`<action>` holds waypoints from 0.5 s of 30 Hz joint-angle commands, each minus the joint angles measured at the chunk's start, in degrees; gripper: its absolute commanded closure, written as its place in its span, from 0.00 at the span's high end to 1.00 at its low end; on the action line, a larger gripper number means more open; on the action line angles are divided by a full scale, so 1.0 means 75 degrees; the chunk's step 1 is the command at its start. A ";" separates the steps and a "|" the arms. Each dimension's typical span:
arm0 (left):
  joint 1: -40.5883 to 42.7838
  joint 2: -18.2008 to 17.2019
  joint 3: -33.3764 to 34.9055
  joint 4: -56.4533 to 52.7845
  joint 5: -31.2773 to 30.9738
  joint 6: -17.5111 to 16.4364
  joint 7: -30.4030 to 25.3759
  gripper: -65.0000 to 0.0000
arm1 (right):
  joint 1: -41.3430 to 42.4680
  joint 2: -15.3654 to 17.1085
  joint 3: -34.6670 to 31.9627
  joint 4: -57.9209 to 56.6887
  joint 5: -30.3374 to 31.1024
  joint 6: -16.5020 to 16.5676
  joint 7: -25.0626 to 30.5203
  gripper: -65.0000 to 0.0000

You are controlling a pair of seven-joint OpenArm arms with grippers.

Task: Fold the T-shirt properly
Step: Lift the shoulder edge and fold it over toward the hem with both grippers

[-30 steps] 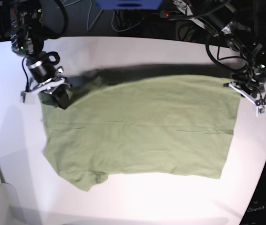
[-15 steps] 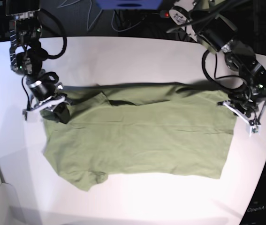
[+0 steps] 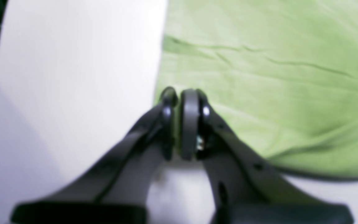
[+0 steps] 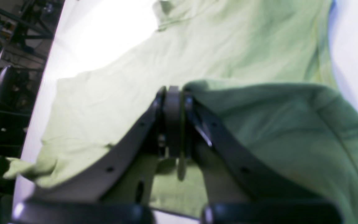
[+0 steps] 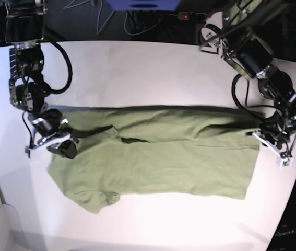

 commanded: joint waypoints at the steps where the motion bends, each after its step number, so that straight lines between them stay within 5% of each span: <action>1: -0.0235 -0.0089 0.0029 0.0010 -0.0131 0.0010 -0.0129 0.04 | 0.0254 0.0095 0.0036 0.0022 0.0063 0.0062 0.0119 0.01; 15: -0.1173 -0.0429 -0.0393 -0.1256 -0.0131 0.0010 -0.0328 0.04 | 0.1168 0.0072 0.0024 -0.0752 0.0051 0.0062 0.0002 0.01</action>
